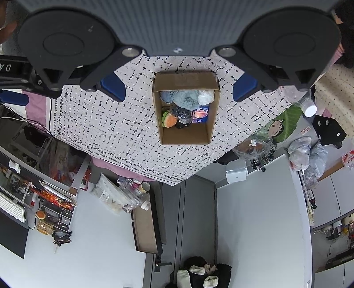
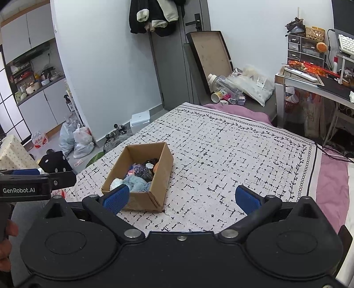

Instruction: Organize soft objects

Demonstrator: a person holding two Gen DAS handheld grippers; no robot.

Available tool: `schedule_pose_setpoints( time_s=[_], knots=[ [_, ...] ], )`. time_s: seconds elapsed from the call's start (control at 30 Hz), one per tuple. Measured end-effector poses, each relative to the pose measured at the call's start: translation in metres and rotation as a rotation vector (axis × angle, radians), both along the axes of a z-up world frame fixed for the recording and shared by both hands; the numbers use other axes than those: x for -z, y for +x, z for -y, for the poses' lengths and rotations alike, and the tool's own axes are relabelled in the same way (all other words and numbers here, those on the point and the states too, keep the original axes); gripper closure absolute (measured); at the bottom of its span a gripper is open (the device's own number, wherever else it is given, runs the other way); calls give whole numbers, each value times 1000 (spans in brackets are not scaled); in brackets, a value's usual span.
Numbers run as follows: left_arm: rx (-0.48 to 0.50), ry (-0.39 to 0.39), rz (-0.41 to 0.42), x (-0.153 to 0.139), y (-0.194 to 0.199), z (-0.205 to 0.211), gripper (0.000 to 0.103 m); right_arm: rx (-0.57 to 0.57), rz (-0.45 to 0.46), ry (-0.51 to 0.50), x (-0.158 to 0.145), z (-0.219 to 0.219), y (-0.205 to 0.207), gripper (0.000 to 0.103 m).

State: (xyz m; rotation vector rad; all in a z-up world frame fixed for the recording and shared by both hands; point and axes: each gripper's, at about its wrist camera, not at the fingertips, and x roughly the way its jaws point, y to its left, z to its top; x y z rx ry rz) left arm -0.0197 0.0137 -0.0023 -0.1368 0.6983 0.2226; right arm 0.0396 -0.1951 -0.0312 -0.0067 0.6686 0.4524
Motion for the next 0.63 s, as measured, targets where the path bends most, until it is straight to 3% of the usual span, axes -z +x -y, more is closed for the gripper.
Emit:
schedule_pose_setpoints(
  time_s=[0.63],
  knots=[
    [19, -21, -40, 19, 10, -2, 1, 23, -42, -14, 18, -11, 9, 0]
  ],
)
